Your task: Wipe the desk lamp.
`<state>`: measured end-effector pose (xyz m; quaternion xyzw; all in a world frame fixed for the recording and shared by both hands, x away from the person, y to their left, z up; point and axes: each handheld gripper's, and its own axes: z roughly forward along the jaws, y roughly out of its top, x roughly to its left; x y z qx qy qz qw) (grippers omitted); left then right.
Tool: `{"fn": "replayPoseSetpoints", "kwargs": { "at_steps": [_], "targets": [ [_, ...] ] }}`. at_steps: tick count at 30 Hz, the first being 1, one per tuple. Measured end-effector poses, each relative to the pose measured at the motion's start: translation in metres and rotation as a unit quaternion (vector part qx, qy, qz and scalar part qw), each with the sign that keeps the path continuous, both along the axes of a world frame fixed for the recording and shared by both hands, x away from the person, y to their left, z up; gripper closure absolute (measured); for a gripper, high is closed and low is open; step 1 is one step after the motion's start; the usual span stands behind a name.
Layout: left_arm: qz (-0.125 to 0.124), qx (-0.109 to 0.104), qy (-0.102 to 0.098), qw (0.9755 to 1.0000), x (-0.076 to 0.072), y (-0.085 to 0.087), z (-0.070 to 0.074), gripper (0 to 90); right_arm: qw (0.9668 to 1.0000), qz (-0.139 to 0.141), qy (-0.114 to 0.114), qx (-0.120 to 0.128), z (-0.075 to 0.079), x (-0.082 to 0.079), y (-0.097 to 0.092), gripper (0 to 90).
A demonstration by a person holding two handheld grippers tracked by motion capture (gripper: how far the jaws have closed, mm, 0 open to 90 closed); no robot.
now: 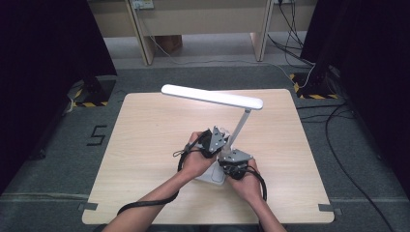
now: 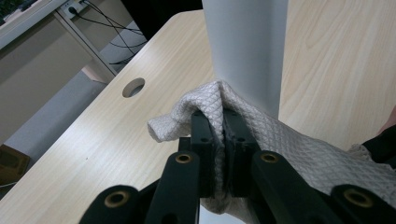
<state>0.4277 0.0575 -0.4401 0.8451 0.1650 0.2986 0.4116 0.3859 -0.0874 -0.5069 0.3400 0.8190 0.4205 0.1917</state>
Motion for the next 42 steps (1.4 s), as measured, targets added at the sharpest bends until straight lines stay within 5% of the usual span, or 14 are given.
{"fn": "replayPoseSetpoints", "kwargs": {
  "at_steps": [42],
  "targets": [
    [0.004, 0.044, 0.047, 0.9979, 0.012, 0.001, -0.030, 84.3, 1.0000, 0.004, 0.000, -0.001, 0.000, 0.001, 0.000, 89.9]
  ]
}}
